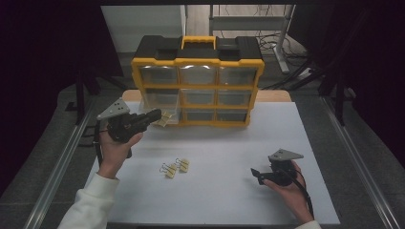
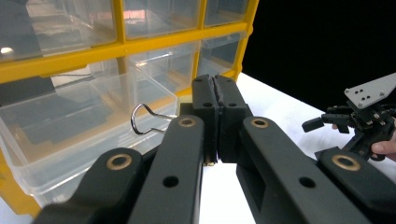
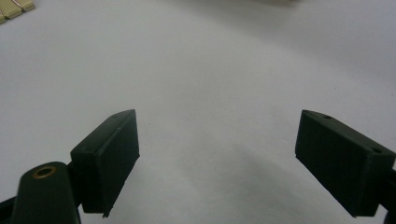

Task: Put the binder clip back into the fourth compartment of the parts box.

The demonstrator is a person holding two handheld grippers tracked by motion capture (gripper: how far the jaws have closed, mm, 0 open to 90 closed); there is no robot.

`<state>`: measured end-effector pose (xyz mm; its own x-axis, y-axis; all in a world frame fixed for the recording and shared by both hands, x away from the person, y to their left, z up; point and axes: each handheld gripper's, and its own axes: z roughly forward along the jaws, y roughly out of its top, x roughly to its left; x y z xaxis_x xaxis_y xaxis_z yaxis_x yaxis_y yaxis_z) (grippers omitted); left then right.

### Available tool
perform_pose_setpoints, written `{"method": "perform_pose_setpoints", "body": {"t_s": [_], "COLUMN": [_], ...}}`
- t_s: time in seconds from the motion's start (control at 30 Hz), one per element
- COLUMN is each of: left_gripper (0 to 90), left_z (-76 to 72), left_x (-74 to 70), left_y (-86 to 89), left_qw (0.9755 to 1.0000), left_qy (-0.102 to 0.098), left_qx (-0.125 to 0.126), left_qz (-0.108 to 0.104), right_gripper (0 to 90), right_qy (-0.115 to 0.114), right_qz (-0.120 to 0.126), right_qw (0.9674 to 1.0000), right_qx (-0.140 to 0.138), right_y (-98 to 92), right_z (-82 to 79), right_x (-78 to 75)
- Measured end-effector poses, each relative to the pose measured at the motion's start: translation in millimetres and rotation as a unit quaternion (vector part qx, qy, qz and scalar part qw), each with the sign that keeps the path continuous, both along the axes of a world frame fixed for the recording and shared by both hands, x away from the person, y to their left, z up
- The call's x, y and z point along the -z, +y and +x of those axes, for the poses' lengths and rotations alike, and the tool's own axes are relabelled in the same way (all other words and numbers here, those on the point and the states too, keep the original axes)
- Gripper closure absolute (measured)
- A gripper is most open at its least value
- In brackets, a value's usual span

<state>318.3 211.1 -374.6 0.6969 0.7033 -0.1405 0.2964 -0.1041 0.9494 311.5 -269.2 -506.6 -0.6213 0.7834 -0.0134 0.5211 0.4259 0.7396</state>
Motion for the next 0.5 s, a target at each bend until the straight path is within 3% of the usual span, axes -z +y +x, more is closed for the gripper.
{"method": "perform_pose_setpoints", "body": {"t_s": [0.5], "left_gripper": [88.7], "left_z": [5.4], "left_x": [-9.7], "left_y": [0.9], "left_qw": [0.9999], "left_qy": [-0.006], "left_qx": [-0.008], "left_qz": [-0.004], "right_gripper": [14.3], "right_qy": [0.0], "right_qz": [0.001], "right_qw": [1.0], "right_qx": [0.001], "right_y": [0.2], "right_z": [0.3], "right_x": [0.1]}}
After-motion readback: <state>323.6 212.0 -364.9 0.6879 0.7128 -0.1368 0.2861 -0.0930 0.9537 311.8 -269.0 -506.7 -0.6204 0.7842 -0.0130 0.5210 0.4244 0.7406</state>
